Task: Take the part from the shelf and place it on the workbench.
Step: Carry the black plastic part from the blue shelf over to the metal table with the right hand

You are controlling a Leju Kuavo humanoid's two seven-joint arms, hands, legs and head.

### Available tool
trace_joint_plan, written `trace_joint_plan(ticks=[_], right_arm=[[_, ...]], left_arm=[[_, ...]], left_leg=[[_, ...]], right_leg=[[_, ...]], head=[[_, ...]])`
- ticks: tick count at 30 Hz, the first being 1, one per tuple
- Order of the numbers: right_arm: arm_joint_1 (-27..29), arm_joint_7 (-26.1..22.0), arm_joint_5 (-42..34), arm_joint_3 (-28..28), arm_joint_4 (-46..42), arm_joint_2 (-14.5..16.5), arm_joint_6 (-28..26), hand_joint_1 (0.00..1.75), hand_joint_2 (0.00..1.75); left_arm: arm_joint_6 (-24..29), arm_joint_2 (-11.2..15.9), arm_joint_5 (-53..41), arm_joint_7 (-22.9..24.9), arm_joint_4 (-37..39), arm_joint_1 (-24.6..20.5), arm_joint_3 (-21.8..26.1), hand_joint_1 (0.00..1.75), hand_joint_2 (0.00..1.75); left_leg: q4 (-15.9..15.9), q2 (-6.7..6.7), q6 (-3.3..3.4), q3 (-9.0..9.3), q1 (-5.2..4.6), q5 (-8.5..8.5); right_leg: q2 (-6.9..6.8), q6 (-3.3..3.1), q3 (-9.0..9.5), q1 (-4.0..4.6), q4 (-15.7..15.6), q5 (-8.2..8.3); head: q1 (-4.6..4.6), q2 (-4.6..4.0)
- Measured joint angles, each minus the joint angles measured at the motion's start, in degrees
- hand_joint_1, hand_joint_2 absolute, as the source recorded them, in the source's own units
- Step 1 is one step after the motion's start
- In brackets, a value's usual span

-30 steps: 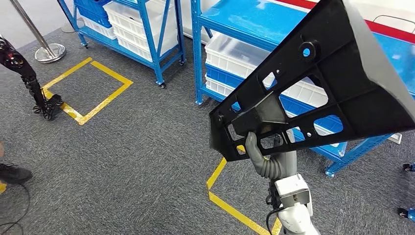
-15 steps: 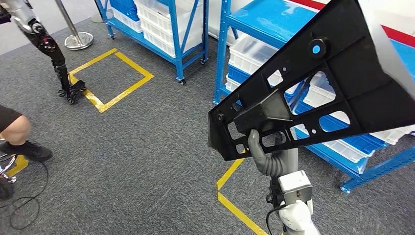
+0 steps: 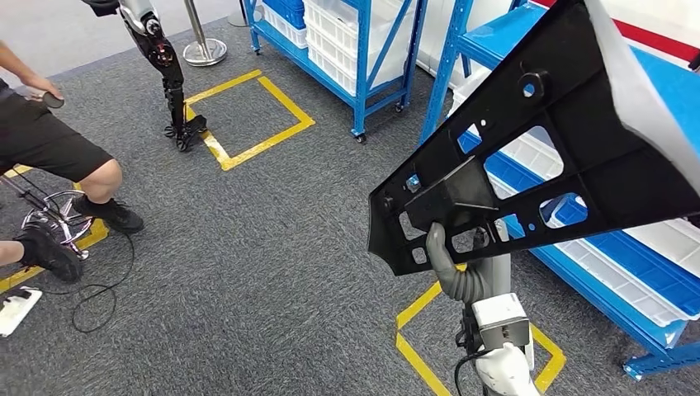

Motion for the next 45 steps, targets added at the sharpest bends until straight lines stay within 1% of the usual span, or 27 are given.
trace_joint_plan(ticks=[2,3,4,6,8,9,10,12,14,15,17,19,22,24,25,26,28,30,32,34,35,37,39,40,41,43,45], right_arm=[[0.09,0.04,0.05,-0.21,-0.01,-0.02,-0.04,1.50,1.75],[0.13,0.06,0.07,-0.32,-0.01,-0.02,-0.05,1.50,1.75],[0.19,0.07,0.09,-0.41,-0.01,0.01,-0.05,1.50,1.75],[0.39,0.11,0.07,-0.51,-0.01,0.05,-0.06,1.50,1.75],[0.63,0.12,0.01,-0.59,0.00,0.02,-0.02,1.50,1.75],[0.73,0.10,-0.05,-0.61,0.01,-0.01,0.02,1.50,1.75],[0.79,0.07,-0.14,-0.61,0.01,-0.02,0.05,1.50,1.75],[0.84,-0.05,-0.32,-0.65,0.01,-0.03,0.09,1.50,1.75],[0.85,-0.18,-0.39,-0.77,0.01,-0.04,0.11,1.50,1.75],[0.85,-0.25,-0.39,-0.81,0.00,-0.04,0.12,1.50,1.75],[0.87,-0.33,-0.38,-0.84,-0.01,-0.05,0.14,1.50,1.75],[0.87,-0.34,-0.40,-0.86,-0.01,-0.15,0.14,1.50,1.75],[1.01,-0.39,-0.41,-0.93,-0.01,-0.35,0.14,1.50,1.75],[1.27,-0.39,-0.41,-0.94,0.01,-0.53,0.14,1.50,1.75],[1.37,-0.39,-0.41,-0.95,0.01,-0.61,0.14,1.50,1.75],[1.42,-0.39,-0.41,-0.95,0.01,-0.67,0.13,1.50,1.75],[1.46,-0.39,-0.40,-0.94,-0.01,-0.75,0.12,1.50,1.75],[1.55,-0.40,-0.38,-0.93,-0.03,-0.82,0.09,1.50,1.75],[1.68,-0.42,-0.34,-0.94,-0.11,-0.85,0.03,1.50,1.75],[1.89,-0.41,-0.27,-0.98,-0.29,-0.84,-0.05,1.50,1.75],[2.11,-0.41,-0.23,-1.02,-0.46,-0.84,-0.09,1.50,1.75],[2.75,-0.40,-0.19,-1.14,-0.71,-0.81,-0.16,1.50,1.75],[3.27,-0.40,-0.19,-1.26,-0.80,-0.82,-0.21,1.50,1.75],[3.42,-0.40,-0.20,-1.31,-0.80,-0.82,-0.21,1.50,1.75],[3.52,-0.40,-0.22,-1.34,-0.80,-0.82,-0.21,1.50,1.75],[3.56,-0.40,-0.32,-1.41,-0.80,-0.83,-0.16,1.50,1.75],[3.54,-0.42,-0.40,-1.49,-0.81,-0.85,-0.09,1.50,1.75]], left_arm=[[0.07,0.28,-0.04,-0.08,-0.06,0.37,0.02,0.00,1.75],[0.07,0.44,-0.06,-0.09,-0.09,0.61,0.03,0.00,1.75],[0.07,0.57,-0.08,-0.13,-0.13,0.78,0.04,0.00,1.75],[0.11,0.79,-0.23,-0.49,-0.26,0.89,0.04,0.00,1.75],[0.18,1.07,-0.47,-1.26,-0.37,0.84,0.04,0.00,1.75],[0.17,1.30,-0.64,-1.79,-0.40,0.84,0.04,0.00,1.75],[0.08,1.57,-0.81,-2.42,-0.43,0.89,0.04,0.00,1.75],[-0.21,2.05,-1.11,-3.79,-0.50,0.97,0.04,0.00,1.75],[-0.56,2.22,-1.38,-4.99,-0.58,0.89,0.04,0.00,1.75],[-0.69,2.26,-1.55,-5.52,-0.62,0.83,0.04,0.00,1.75],[-0.79,2.43,-1.83,-6.27,-0.70,0.79,0.05,0.00,1.75],[-0.80,2.58,-1.93,-6.62,-0.77,0.79,0.05,0.00,1.75],[-0.77,2.76,-2.13,-7.15,-0.84,0.74,0.07,0.00,1.75],[-0.92,2.81,-1.94,-7.89,-0.85,0.72,0.27,0.00,1.75],[-1.05,2.82,-1.81,-8.27,-0.85,0.72,0.45,0.00,1.75],[-1.08,2.82,-1.69,-8.67,-0.85,0.73,0.67,0.00,1.75],[-0.84,2.80,-1.73,-9.19,-0.85,0.72,0.98,0.00,1.75],[-0.06,2.76,-2.19,-9.40,-0.85,0.78,1.10,0.00,1.75],[1.26,2.74,-3.01,-9.70,-0.85,1.05,1.13,0.00,1.75],[2.80,2.78,-3.76,-10.51,-0.87,1.32,1.12,0.00,1.75],[3.54,2.79,-4.05,-11.07,-0.88,1.37,1.12,0.00,1.75],[4.53,2.79,-4.45,-12.23,-0.89,1.32,1.12,0.00,1.75],[4.96,2.79,-4.78,-12.97,-0.89,1.28,1.11,0.00,1.75],[5.05,2.81,-4.97,-13.18,-0.89,1.30,1.11,0.00,1.75],[5.08,2.86,-5.19,-13.31,-0.89,1.33,1.11,0.00,1.75],[4.84,2.97,-5.73,-13.33,-0.89,1.29,1.10,0.00,1.75],[4.51,3.03,-6.25,-13.02,-0.87,1.14,1.07,0.00,1.75]], left_leg=[[-0.22,-0.86,-0.72,-0.23,0.11,0.38],[0.19,-0.14,-1.00,-0.45,0.07,0.10],[1.55,1.25,-1.26,-1.07,0.02,-0.87],[7.40,4.90,-1.72,-3.62,0.01,-4.54],[13.84,6.32,-2.23,-6.51,0.37,-7.50],[14.86,6.59,-2.49,-6.86,0.60,-7.55],[13.71,6.87,-2.75,-6.07,0.87,-6.59],[7.00,8.57,-3.32,-2.09,1.34,-3.58],[2.09,9.99,-3.06,0.68,1.41,-2.23],[1.44,10.15,-2.64,0.92,1.27,-2.31],[1.40,8.84,-1.50,0.60,0.97,-2.16],[1.10,7.69,-0.54,0.48,0.86,-1.81],[0.88,6.00,0.47,0.27,0.74,-1.48],[0.88,4.50,0.74,0.08,0.51,-1.36],[0.88,3.73,0.80,0.04,0.44,-1.28],[0.88,2.97,0.81,0.03,0.41,-1.18],[0.92,1.61,0.58,-0.01,0.35,-0.94],[0.83,0.59,0.02,-0.12,0.29,-0.65],[0.43,-0.22,-0.74,-0.24,0.37,-0.25],[1.18,1.39,-1.17,-0.71,0.35,-0.76],[2.89,2.94,-1.32,-1.47,0.31,-1.98],[9.44,5.77,-1.67,-4.27,0.42,-5.95],[15.24,6.48,-2.20,-6.80,0.77,-8.27],[15.51,6.72,-2.44,-6.75,0.95,-7.93],[13.51,7.09,-2.63,-5.52,1.15,-6.66],[6.26,9.17,-2.88,-1.21,1.31,-3.66],[1.79,10.42,-2.38,1.25,1.09,-2.52]], right_leg=[[-1.13,-0.83,0.37,-0.16,-0.44,0.43],[-1.76,-1.25,0.66,-0.36,-0.69,0.69],[-2.43,-1.67,0.96,-0.60,-0.96,0.94],[-3.80,-2.17,1.22,-0.57,-1.22,1.12],[-5.28,-2.32,1.27,-0.39,-1.20,1.04],[-6.01,-2.31,1.31,-0.38,-1.19,0.97],[-6.65,-2.22,1.40,-0.46,-1.16,0.87],[-7.75,-1.67,1.68,-0.55,-0.93,0.44],[-8.57,-0.87,1.59,-0.16,-0.49,-0.16],[-8.91,-0.56,1.65,0.10,-0.44,-0.32],[-9.61,-0.06,1.98,0.20,-0.68,-0.39],[-8.23,0.19,1.30,-0.09,0.76,-1.43],[-4.49,-0.58,-3.84,-0.22,10.85,-5.84],[-3.93,-0.61,-6.99,-0.13,16.36,-7.21],[-3.80,-0.34,-7.07,-0.08,15.97,-6.59],[-3.55,-0.01,-5.98,-0.02,13.30,-5.18],[-1.70,0.21,-2.19,0.12,5.16,-1.94],[-0.33,-0.33,-0.12,0.38,0.60,-0.38],[-0.97,-1.09,0.13,0.57,0.06,0.02],[-2.13,-1.98,0.61,0.17,-0.52,0.64],[-2.81,-2.40,0.87,-0.07,-0.83,0.91],[-4.21,-2.87,1.01,-0.06,-1.02,1.06],[-5.78,-2.87,1.02,0.05,-1.00,0.99],[-6.53,-2.84,1.05,0.04,-0.98,0.94],[-7.20,-2.72,1.13,-0.01,-0.95,0.84],[-8.41,-2.13,1.24,0.09,-0.67,0.40],[-9.45,-1.32,1.33,0.41,-0.36,-0.15]], head=[[0.00,0.00],[-0.03,0.00],[-0.15,0.00],[-0.39,0.00],[-0.47,0.00],[-0.46,0.00],[-0.47,0.00],[-0.49,0.00],[-0.50,0.00],[-0.45,0.00],[-0.29,0.00],[-0.21,0.00],[-0.03,0.00],[0.00,0.00],[-0.01,0.00],[0.01,0.00],[-0.01,0.00],[-0.06,0.00],[-0.07,0.00],[-0.16,0.00],[-0.21,0.00],[-0.29,0.00],[-0.27,0.00],[-0.28,0.00],[-0.28,0.00],[-0.32,0.00],[-0.12,0.00]])
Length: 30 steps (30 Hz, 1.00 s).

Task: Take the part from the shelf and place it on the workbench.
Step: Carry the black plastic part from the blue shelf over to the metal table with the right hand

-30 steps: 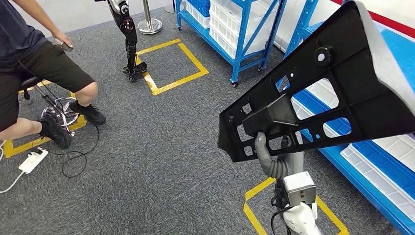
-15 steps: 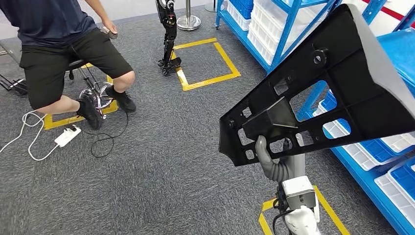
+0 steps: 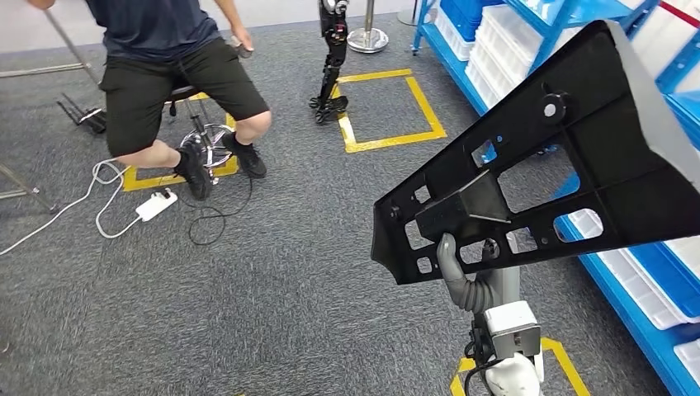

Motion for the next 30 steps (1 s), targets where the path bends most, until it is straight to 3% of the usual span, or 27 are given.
trace_joint_plan(ticks=[3,5,7,9,10,11,13,15,16,18,20,22,24,25,26,28,30], right_arm=[[-0.07,-0.04,-0.01,-0.06,-0.02,-0.01,0.03,1.50,1.75],[-0.08,-0.06,-0.01,-0.12,-0.08,-0.04,0.03,1.50,1.75],[-0.02,-0.08,-0.01,-0.22,-0.13,-0.15,0.03,1.50,1.75],[0.04,-0.08,-0.01,-0.27,-0.14,-0.27,0.03,1.50,1.75],[0.06,-0.08,-0.01,-0.27,-0.14,-0.31,0.03,1.50,1.75],[0.05,-0.08,-0.01,-0.27,-0.14,-0.33,0.03,1.50,1.75],[0.00,-0.08,0.00,-0.27,-0.14,-0.35,0.03,1.50,1.75],[-0.05,-0.07,0.02,-0.26,-0.15,-0.37,0.03,1.50,1.75],[-0.06,-0.07,0.02,-0.25,-0.16,-0.37,0.04,1.50,1.75],[-0.10,-0.08,-0.06,-0.22,-0.17,-0.38,0.11,1.50,1.75],[-0.11,-0.16,-0.14,-0.22,-0.20,-0.34,0.19,1.50,1.75],[-0.01,-0.27,-0.14,-0.23,-0.27,-0.28,0.22,1.50,1.75],[0.08,-0.32,-0.13,-0.22,-0.31,-0.28,0.23,1.50,1.75],[0.12,-0.32,-0.12,-0.21,-0.31,-0.28,0.23,1.50,1.75],[0.14,-0.32,-0.12,-0.20,-0.31,-0.28,0.23,1.50,1.75],[0.17,-0.33,-0.12,-0.20,-0.32,-0.28,0.23,1.50,1.75],[0.32,-0.39,-0.11,-0.22,-0.39,-0.31,0.20,1.50,1.75]], left_arm=[[-0.17,0.14,-0.57,0.70,0.01,-0.04,-0.03,0.00,1.75],[-0.20,0.26,-0.75,0.90,0.00,-0.07,-0.10,0.00,1.75],[-0.22,0.42,-0.81,0.94,-0.01,-0.16,-0.19,0.00,1.75],[-0.23,0.54,-0.82,0.96,-0.02,-0.22,-0.22,0.00,1.75],[-0.28,0.56,-0.84,1.03,-0.02,-0.22,-0.23,0.00,1.75],[-0.36,0.59,-0.86,1.12,-0.01,-0.20,-0.25,0.00,1.75],[-0.60,0.59,-0.90,1.30,0.01,-0.19,-0.26,0.00,1.75],[-1.00,0.53,-0.87,1.42,0.02,-0.17,-0.26,0.00,1.75],[-1.33,0.50,-0.84,1.53,0.03,-0.07,-0.26,0.00,1.75],[-2.09,0.54,-0.79,1.80,0.04,0.26,-0.23,0.00,1.75],[-2.50,0.61,-0.65,2.02,0.05,0.46,-0.19,0.00,1.75],[-2.60,0.63,-0.46,2.09,0.05,0.40,-0.16,0.00,1.75],[-2.68,0.60,-0.37,2.12,0.05,0.34,-0.15,0.00,1.75],[-2.70,0.59,-0.34,2.12,0.05,0.34,-0.14,0.00,1.75],[-2.71,0.60,-0.32,2.12,0.05,0.35,-0.12,0.00,1.75],[-2.71,0.62,-0.30,2.12,0.05,0.35,-0.08,0.00,1.75],[-2.72,0.52,-0.24,2.13,0.05,0.21,-0.04,0.00,1.75]], left_leg=[[-0.69,-1.73,1.50,-0.24,-0.49,0.21],[-1.09,-3.06,2.44,-0.28,-0.43,0.67],[-1.26,-4.39,3.08,-0.47,-0.39,0.98],[-1.26,-5.96,3.40,-0.78,-0.55,1.15],[-1.26,-6.81,3.46,-0.88,-0.64,1.25],[-1.26,-7.67,3.47,-0.93,-0.70,1.36],[-1.25,-9.33,3.26,-0.97,-0.70,1.66],[-1.28,-10.64,2.75,-1.13,-0.75,1.98],[-1.37,-11.14,2.41,-1.26,-0.72,2.17],[-1.66,-11.87,1.66,-1.56,-0.61,2.61],[-0.46,-9.36,1.25,-2.32,-0.76,1.70],[4.87,-5.38,0.99,-4.69,-0.79,-1.80],[11.73,-4.04,0.48,-7.70,-0.43,-5.05],[13.25,-3.85,0.20,-8.28,-0.22,-5.32],[12.55,-3.57,-0.09,-7.72,0.02,-4.56],[5.78,-1.66,-0.61,-3.71,0.44,-1.61],[0.21,0.11,-0.40,-0.42,0.43,0.03]], right_leg=[[-1.22,1.02,0.41,0.00,-0.18,-0.19],[0.86,1.19,-0.59,-0.27,2.03,-1.63],[4.24,0.76,-3.91,-0.42,8.90,-4.81],[5.44,0.62,-7.62,-0.40,15.96,-7.11],[5.59,0.84,-8.25,-0.40,16.79,-6.99],[5.78,1.19,-7.70,-0.38,15.26,-5.97],[7.48,1.68,-3.96,-0.36,7.11,-2.59],[9.18,1.24,-1.18,-0.10,1.03,-0.48],[9.44,0.81,-0.82,0.10,0.08,-0.17],[8.23,-0.07,-0.57,0.16,-0.23,0.36],[6.82,-0.98,-0.06,-0.20,-0.99,1.08],[5.23,-1.63,0.12,-0.25,-1.42,1.44],[3.49,-1.85,0.06,-0.08,-1.43,1.45],[2.62,-1.84,0.04,-0.06,-1.41,1.42],[1.82,-1.75,0.05,-0.10,-1.38,1.36],[0.40,-1.24,0.20,-0.13,-1.08,1.00],[-0.74,-0.34,0.05,0.18,-0.52,0.37]], head=[[0.22,0.00],[0.32,0.00],[0.55,0.00],[0.66,0.00],[0.67,0.00],[0.66,0.00],[0.69,0.00],[0.69,0.00],[0.67,0.00],[0.66,0.00],[0.53,0.00],[0.37,0.00],[0.34,0.00],[0.34,0.00],[0.33,0.00],[0.32,0.00],[0.45,0.00]])
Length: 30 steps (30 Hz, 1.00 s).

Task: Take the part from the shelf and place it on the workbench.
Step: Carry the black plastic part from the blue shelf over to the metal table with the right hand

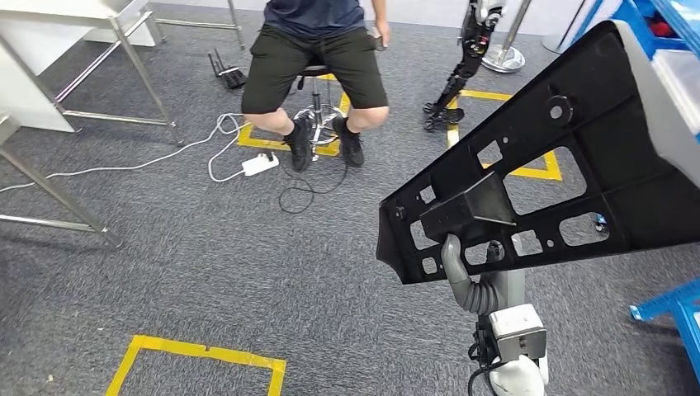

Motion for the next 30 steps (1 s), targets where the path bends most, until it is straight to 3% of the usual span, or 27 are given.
trace_joint_plan(ticks=[1,3,4,6,8,10,11,12,14,16,18,19,20,21,23,25,26,27,28,30], right_arm=[[0.15,-0.09,-0.01,-0.02,-0.10,-0.02,-0.04,1.50,1.75],[0.70,-0.65,-0.26,-0.10,-0.47,-0.01,-0.26,1.50,1.75],[1.03,-1.06,-0.50,-0.22,-0.78,0.00,-0.44,1.50,1.75],[1.83,-1.93,-0.97,-0.66,-1.64,0.00,-0.88,1.50,1.75],[2.73,-2.34,-1.23,-1.45,-2.45,-0.10,-1.17,1.50,1.75],[3.59,-2.44,-1.39,-2.20,-2.90,-0.24,-1.27,1.50,1.75],[3.94,-2.45,-1.42,-2.53,-3.09,-0.28,-1.29,1.50,1.75],[4.23,-2.48,-1.42,-2.84,-3.32,-0.31,-1.30,1.50,1.75],[4.61,-2.51,-1.41,-3.38,-3.85,-0.32,-1.29,1.50,1.75],[4.82,-2.55,-1.36,-3.71,-4.33,-0.29,-1.26,1.50,1.75],[4.95,-2.58,-1.29,-3.93,-4.69,-0.28,-1.24,1.50,1.75],[4.96,-2.60,-1.28,-3.99,-4.82,-0.27,-1.23,1.50,1.75],[5.01,-2.60,-1.28,-4.02,-4.91,-0.24,-1.23,1.50,1.75],[5.13,-2.62,-1.29,-4.05,-5.03,-0.19,-1.23,1.50,1.75],[5.47,-2.64,-1.29,-4.22,-5.19,-0.10,-1.23,1.50,1.75],[5.64,-2.65,-1.27,-4.42,-5.25,-0.08,-1.21,1.50,1.75],[5.65,-2.66,-1.17,-4.46,-5.25,-0.07,-1.17,1.50,1.75],[5.65,-2.65,-1.05,-4.49,-5.25,-0.04,-1.12,1.50,1.75],[5.65,-2.63,-0.90,-4.49,-5.25,-0.02,-1.05,1.50,1.75],[5.63,-2.55,-0.60,-4.50,-5.26,0.05,-0.94,1.50,1.75]], left_arm=[[0.00,-0.07,0.05,0.01,0.00,-0.07,0.03,0.00,1.75],[-0.10,-0.11,0.23,0.15,0.00,-0.09,0.23,0.00,1.75],[-0.22,-0.13,0.28,0.28,0.01,-0.02,0.32,0.00,1.75],[-0.59,-0.13,0.32,0.55,0.00,0.04,0.40,0.00,1.75],[-0.80,-0.10,0.36,0.64,0.00,0.02,0.43,0.00,1.75],[-0.88,-0.09,0.43,0.69,0.00,0.02,0.46,0.00,1.75],[-0.94,-0.09,0.46,0.71,0.00,0.04,0.49,0.00,1.75],[-1.01,-0.09,0.46,0.73,0.00,0.06,0.55,0.00,1.75],[-1.23,-0.09,0.46,0.80,0.00,0.07,0.72,0.00,1.75],[-1.43,-0.09,0.45,0.93,0.00,0.09,0.86,0.00,1.75],[-1.50,-0.10,0.44,1.02,0.00,0.33,1.07,0.00,1.75],[-1.51,-0.08,0.43,1.04,0.00,0.49,1.20,0.00,1.75],[-1.52,-0.07,0.42,1.05,0.00,0.62,1.32,0.00,1.75],[-1.52,-0.05,0.41,1.07,0.00,0.65,1.40,0.00,1.75],[-1.52,-0.04,0.40,1.09,0.00,0.52,1.43,0.00,1.75],[-1.52,-0.05,0.39,1.11,0.00,0.37,1.43,0.00,1.75],[-1.52,-0.04,0.39,1.16,0.00,0.37,1.43,0.00,1.75],[-1.52,-0.03,0.39,1.23,0.00,0.38,1.45,0.00,1.75],[-1.52,0.00,0.34,1.34,0.00,0.39,1.46,0.00,1.75],[-1.56,0.03,0.13,1.57,0.00,0.32,1.49,0.00,1.75]], left_leg=[[-0.87,0.19,0.36,0.43,-0.19,-0.01],[-0.82,-1.32,1.37,0.18,-0.61,0.06],[-1.00,-2.04,1.79,0.13,-0.67,0.20],[-1.33,-3.35,2.62,0.13,-0.56,0.59],[-1.43,-4.73,3.14,-0.11,-0.52,0.87],[-1.43,-6.41,3.38,-0.43,-0.66,1.05],[-1.43,-7.26,3.42,-0.52,-0.71,1.15],[-1.43,-8.10,3.38,-0.56,-0.74,1.26],[-1.40,-9.72,3.03,-0.62,-0.74,1.57],[-1.49,-10.98,2.42,-0.77,-0.82,1.88],[-2.03,-12.02,1.60,-0.97,-0.79,2.35],[-2.16,-11.89,1.25,-1.12,-0.72,2.54],[-1.82,-10.76,0.99,-1.40,-0.77,2.23],[-0.40,-8.92,0.80,-2.07,-0.87,1.11],[5.82,-5.03,0.57,-4.61,-1.01,-3.01],[12.74,-4.00,0.26,-7.34,-0.95,-6.26],[13.90,-3.86,0.17,-7.54,-0.95,-6.43],[12.65,-3.63,0.15,-6.52,-0.96,-5.54],[9.28,-2.97,0.21,-4.38,-0.97,-3.95],[1.52,-0.22,0.68,0.22,-1.18,-1.40]], right_leg=[[-0.50,0.39,0.07,0.15,0.16,-0.23],[-1.55,1.04,0.55,0.13,0.00,-0.38],[-1.32,1.35,0.68,-0.03,0.13,-0.58],[1.71,1.50,-0.49,-0.38,2.75,-2.28],[5.33,1.05,-4.16,-0.57,10.12,-5.58],[6.24,1.03,-7.69,-0.56,16.61,-7.60],[6.35,1.34,-8.00,-0.56,16.79,-7.23],[6.54,1.75,-7.15,-0.57,14.67,-6.05],[8.21,2.26,-3.36,-0.58,6.64,-2.87],[9.71,1.64,-0.98,-0.40,1.42,-1.06],[9.24,0.50,-0.65,-0.05,0.65,-0.55],[8.62,-0.02,-0.52,-0.16,0.47,-0.23],[7.97,-0.56,-0.39,-0.31,0.26,0.11],[7.22,-0.98,-0.27,-0.49,0.05,0.41],[5.66,-1.46,-0.28,-0.44,-0.11,0.61],[3.95,-1.55,-0.30,-0.17,-0.09,0.56],[3.10,-1.58,-0.29,-0.10,-0.08,0.52],[2.29,-1.61,-0.23,-0.07,-0.06,0.47],[1.54,-1.57,-0.10,-0.06,-0.04,0.37],[0.22,-1.23,0.19,0.28,0.11,0.03]], head=[[0.16,0.00],[0.49,0.00],[0.51,0.00],[0.62,0.00],[0.90,0.00],[1.10,0.00],[1.10,0.00],[1.09,0.00],[1.08,0.00],[1.06,0.00],[1.07,0.00],[1.00,0.00],[0.94,0.00],[0.81,0.00],[0.62,0.00],[0.60,0.00],[0.58,0.00],[0.57,0.00],[0.57,0.00],[0.61,0.00]])
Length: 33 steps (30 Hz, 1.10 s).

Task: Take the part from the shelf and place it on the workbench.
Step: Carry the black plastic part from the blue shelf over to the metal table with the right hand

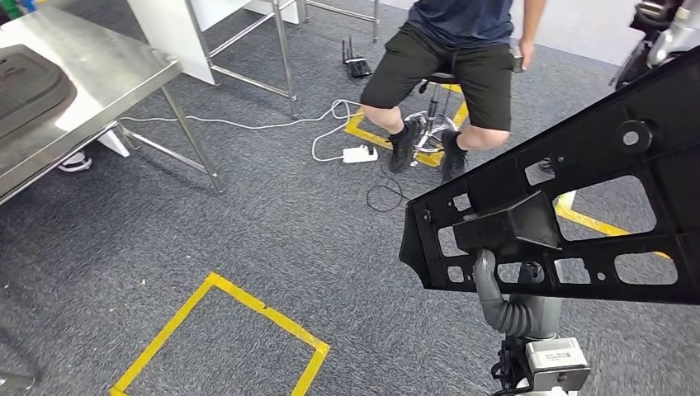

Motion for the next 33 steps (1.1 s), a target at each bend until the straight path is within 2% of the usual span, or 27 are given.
trace_joint_plan(ticks=[1,2,4,5,6,8,9,10,11,12,13,14,15,17,19,20,21,23,24,25,26,27,28,29,31,32,33], right_arm=[[-0.02,0.05,0.15,0.00,-0.01,0.02,0.05,1.50,1.75],[-0.05,0.09,0.27,0.01,-0.01,0.05,0.11,1.50,1.75],[-0.14,0.18,0.49,0.02,-0.03,0.14,0.19,1.50,1.75],[-0.22,0.24,0.54,0.03,-0.04,0.19,0.20,1.50,1.75],[-0.29,0.28,0.58,0.03,-0.05,0.22,0.20,1.50,1.75],[-0.37,0.35,0.60,0.03,-0.03,0.21,0.20,1.50,1.75],[-0.35,0.38,0.61,0.03,-0.02,0.20,0.20,1.50,1.75],[-0.34,0.42,0.62,0.04,-0.01,0.20,0.19,1.50,1.75],[-0.34,0.46,0.63,0.05,0.01,0.20,0.17,1.50,1.75],[-0.34,0.48,0.64,0.07,0.01,0.20,0.16,1.50,1.75],[-0.35,0.48,0.64,0.07,0.01,0.20,0.15,1.50,1.75],[-0.36,0.49,0.64,0.08,0.01,0.21,0.13,1.50,1.75],[-0.35,0.50,0.65,0.08,0.01,0.22,0.10,1.50,1.75],[-0.32,0.50,0.67,0.09,-0.02,0.23,-0.02,1.50,1.75],[-0.33,0.52,0.66,0.08,-0.03,0.24,-0.21,1.50,1.75],[-0.36,0.55,0.63,0.08,-0.04,0.28,-0.29,1.50,1.75],[-0.34,0.58,0.61,0.06,-0.04,0.36,-0.35,1.50,1.75],[-0.21,0.64,0.57,0.03,-0.05,0.50,-0.40,1.50,1.75],[-0.13,0.68,0.57,0.02,-0.04,0.54,-0.42,1.50,1.75],[-0.11,0.71,0.57,0.01,-0.04,0.56,-0.43,1.50,1.75],[-0.10,0.76,0.57,0.01,-0.03,0.57,-0.44,1.50,1.75],[-0.11,0.79,0.57,0.02,-0.03,0.58,-0.45,1.50,1.75],[-0.11,0.82,0.57,0.03,-0.03,0.60,-0.45,1.50,1.75],[-0.12,0.86,0.57,0.04,-0.03,0.60,-0.45,1.50,1.75],[-0.16,0.91,0.56,0.04,-0.03,0.61,-0.45,1.50,1.75],[-0.19,0.92,0.56,0.04,-0.03,0.60,-0.45,1.50,1.75],[-0.22,0.93,0.57,0.04,-0.03,0.60,-0.44,1.50,1.75]], left_arm=[[-0.03,0.01,-0.13,0.11,0.00,-0.05,0.01,0.00,1.75],[-0.05,0.01,-0.22,0.17,0.00,-0.10,0.02,0.00,1.75],[-0.04,0.01,-0.27,0.12,0.00,-0.13,0.16,0.00,1.75],[-0.03,-0.03,-0.28,0.03,0.00,-0.15,0.24,0.00,1.75],[-0.02,-0.04,-0.28,-0.09,-0.01,-0.18,0.31,0.00,1.75],[0.00,-0.06,-0.31,-0.31,-0.02,-0.39,0.34,0.00,1.75],[0.00,-0.04,-0.36,-0.41,-0.02,-0.50,0.36,0.00,1.75],[0.00,-0.03,-0.45,-0.48,-0.02,-0.59,0.39,0.00,1.75],[-0.02,-0.03,-0.55,-0.52,-0.02,-0.61,0.42,0.00,1.75],[-0.04,-0.03,-0.63,-0.55,-0.01,-0.61,0.45,0.00,1.75],[-0.04,-0.04,-0.68,-0.55,-0.01,-0.60,0.49,0.00,1.75],[-0.04,-0.04,-0.69,-0.56,-0.01,-0.60,0.51,0.00,1.75],[-0.04,-0.02,-0.69,-0.56,-0.01,-0.62,0.54,0.00,1.75],[-0.04,0.03,-0.69,-0.57,-0.02,-0.60,0.60,0.00,1.75],[-0.04,0.06,-0.71,-0.58,-0.02,-0.32,0.70,0.00,1.75],[-0.04,0.04,-0.73,-0.58,-0.01,-0.14,0.75,0.00,1.75],[-0.04,0.03,-0.75,-0.58,0.00,-0.03,0.78,0.00,1.75],[-0.02,-0.03,-0.79,-0.58,0.02,-0.12,0.80,0.00,1.75],[-0.01,-0.04,-0.81,-0.58,0.02,-0.23,0.79,0.00,1.75],[0.00,-0.05,-0.84,-0.58,0.02,-0.33,0.79,0.00,1.75],[0.01,-0.07,-0.86,-0.58,0.02,-0.36,0.80,0.00,1.75],[0.02,-0.08,-0.87,-0.58,0.02,-0.36,0.80,0.00,1.75],[0.03,-0.07,-0.87,-0.58,0.02,-0.34,0.81,0.00,1.75],[0.04,-0.07,-0.87,-0.58,0.02,-0.34,0.81,0.00,1.75],[0.05,-0.05,-0.87,-0.60,0.01,-0.49,0.81,0.00,1.75],[0.06,-0.05,-0.87,-0.61,0.01,-0.57,0.82,0.00,1.75],[0.07,-0.06,-0.88,-0.61,0.01,-0.63,0.85,0.00,1.75]], left_leg=[[-2.29,0.88,0.38,1.28,-0.18,0.58],[-3.18,1.19,0.76,1.65,-0.36,0.67],[-3.37,-0.38,1.51,1.35,-0.48,1.02],[-3.62,-1.12,1.88,1.29,-0.36,1.25],[-3.87,-1.84,2.32,1.25,-0.19,1.53],[-4.15,-3.31,2.96,1.05,0.09,1.99],[-4.15,-4.16,3.13,0.81,0.11,2.17],[-4.15,-5.09,3.16,0.60,0.12,2.31],[-4.14,-6.03,3.11,0.45,0.15,2.45],[-4.13,-6.95,2.98,0.37,0.20,2.59],[-4.12,-7.84,2.79,0.35,0.30,2.73],[-4.12,-8.73,2.53,0.31,0.41,2.89],[-4.06,-9.58,2.19,0.21,0.41,3.04],[-4.17,-10.85,1.43,-0.08,0.33,3.40],[-4.59,-11.74,0.60,-0.35,0.40,3.91],[-4.53,-11.16,0.28,-0.56,0.41,3.91],[-3.74,-9.72,0.03,-1.01,0.35,3.29],[1.38,-5.60,-0.18,-3.22,0.15,-0.21],[5.36,-4.32,-0.26,-4.88,0.12,-2.47],[9.14,-3.79,-0.32,-6.41,0.14,-4.22],[11.49,-3.61,-0.31,-7.21,0.14,-4.99],[11.64,-3.50,-0.26,-6.88,0.13,-4.65],[9.42,-3.19,-0.13,-5.32,0.10,-3.36],[5.53,-2.28,0.09,-2.87,0.02,-1.62],[-1.46,0.39,0.74,1.23,-0.49,0.46],[-3.17,1.20,1.08,2.08,-0.77,0.75],[-3.65,1.20,1.38,2.09,-1.04,0.64]], right_leg=[[-0.53,0.26,0.11,0.23,0.07,-0.16],[-1.06,0.49,0.18,0.43,0.09,-0.24],[-1.98,1.00,0.24,0.49,0.03,-0.37],[-1.23,1.27,0.07,0.37,0.34,-0.67],[0.36,1.43,-0.42,0.22,1.42,-1.39],[4.45,1.23,-3.21,-0.14,7.21,-4.25],[5.50,1.05,-5.23,-0.26,11.36,-5.92],[5.89,1.06,-7.05,-0.36,14.91,-7.12],[6.00,1.32,-8.04,-0.48,16.71,-7.47],[6.10,1.81,-7.87,-0.62,16.15,-6.82],[6.43,2.44,-6.48,-0.81,13.18,-5.32],[7.51,3.05,-4.36,-1.10,8.77,-3.51],[8.60,3.30,-2.51,-1.22,4.78,-2.01],[9.89,2.78,-0.67,-1.23,0.46,-0.54],[8.84,1.59,-0.53,-1.02,0.29,-0.17],[8.21,1.08,-0.43,-1.05,0.19,0.09],[7.53,0.59,-0.33,-1.14,0.08,0.35],[6.02,-0.06,-0.42,-1.08,-0.05,0.61],[5.23,-0.23,-0.48,-0.89,-0.04,0.59],[4.37,-0.29,-0.51,-0.70,-0.02,0.56],[3.50,-0.33,-0.53,-0.54,-0.01,0.52],[2.67,-0.37,-0.50,-0.44,0.01,0.48],[1.89,-0.42,-0.39,-0.37,0.02,0.42],[1.18,-0.43,-0.21,-0.28,0.02,0.31],[-0.06,-0.20,0.05,0.17,0.10,0.02],[-0.61,0.02,0.12,0.39,0.12,-0.10],[-1.19,0.23,0.15,0.54,0.09,-0.15]], head=[[0.10,0.00],[0.21,0.00],[0.35,0.00],[0.39,0.00],[0.40,0.00],[0.58,0.00],[0.61,0.00],[0.66,0.00],[0.66,0.00],[0.64,0.00],[0.66,0.00],[0.68,0.00],[0.73,0.00],[0.76,0.00],[0.75,0.00],[0.75,0.00],[0.62,0.00],[0.33,0.00],[0.21,0.00],[0.20,0.00],[0.20,0.00],[0.19,0.00],[0.19,0.00],[0.18,0.00],[0.27,0.00],[0.37,0.00],[0.48,0.00]])
